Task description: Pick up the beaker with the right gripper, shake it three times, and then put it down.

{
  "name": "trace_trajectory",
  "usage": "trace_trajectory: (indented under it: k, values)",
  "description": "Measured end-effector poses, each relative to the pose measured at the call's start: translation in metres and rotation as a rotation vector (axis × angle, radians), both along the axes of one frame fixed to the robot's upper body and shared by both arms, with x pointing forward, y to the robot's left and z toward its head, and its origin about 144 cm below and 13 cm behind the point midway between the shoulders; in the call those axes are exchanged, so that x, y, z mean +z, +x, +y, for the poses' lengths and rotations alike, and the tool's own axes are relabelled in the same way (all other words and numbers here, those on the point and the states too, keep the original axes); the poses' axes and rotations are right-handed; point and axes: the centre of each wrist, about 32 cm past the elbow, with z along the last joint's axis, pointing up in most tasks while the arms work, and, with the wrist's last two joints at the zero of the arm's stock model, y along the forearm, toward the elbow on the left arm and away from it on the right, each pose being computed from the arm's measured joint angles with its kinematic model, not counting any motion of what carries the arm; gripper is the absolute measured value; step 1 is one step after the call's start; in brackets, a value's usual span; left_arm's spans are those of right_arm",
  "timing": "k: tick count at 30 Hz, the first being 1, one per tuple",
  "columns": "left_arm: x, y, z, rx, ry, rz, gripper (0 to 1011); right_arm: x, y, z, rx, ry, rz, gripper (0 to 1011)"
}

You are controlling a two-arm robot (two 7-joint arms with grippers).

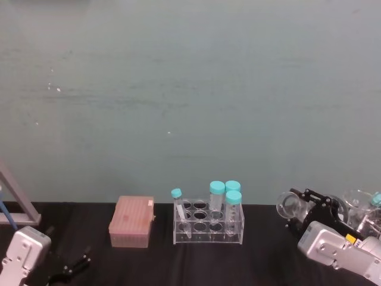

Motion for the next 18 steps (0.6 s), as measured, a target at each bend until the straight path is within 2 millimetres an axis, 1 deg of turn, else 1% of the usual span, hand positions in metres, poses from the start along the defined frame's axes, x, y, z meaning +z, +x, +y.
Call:
trace_trajectory:
  k: [3, 7, 8, 10, 12, 17, 18]
  values:
    - [0.0, 0.0, 0.0, 0.0, 0.0, 0.0, 1000, 0.0002, 0.0, -0.0006, -0.001, 0.018, 0.004, 458]
    - [0.0, 0.0, 0.0, 0.0, 0.0, 0.0, 1000, -0.0007, -0.0003, 0.0002, 0.01, 0.139, 0.063, 458]
    - [0.0, 0.0, 0.0, 0.0, 0.0, 0.0, 1000, -0.0008, -0.0002, 0.0008, 0.02, 0.226, 0.101, 458]
    - [0.0, 0.0, 0.0, 0.0, 0.0, 0.0, 1000, -0.0011, 0.0, 0.0012, 0.029, 0.331, 0.151, 458]
    - [0.0, 0.0, 0.0, 0.0, 0.0, 0.0, 1000, -0.0039, 0.0005, 0.0025, 0.039, 0.584, 0.271, 458]
    - [0.0, 0.0, 0.0, 0.0, 0.0, 0.0, 1000, -0.0087, -0.0002, 0.0069, 0.05, 0.846, 0.406, 458]
    - [0.0, 0.0, 0.0, 0.0, 0.0, 0.0, 1000, -0.0093, -0.0005, 0.0076, 0.051, 0.869, 0.42, 458]
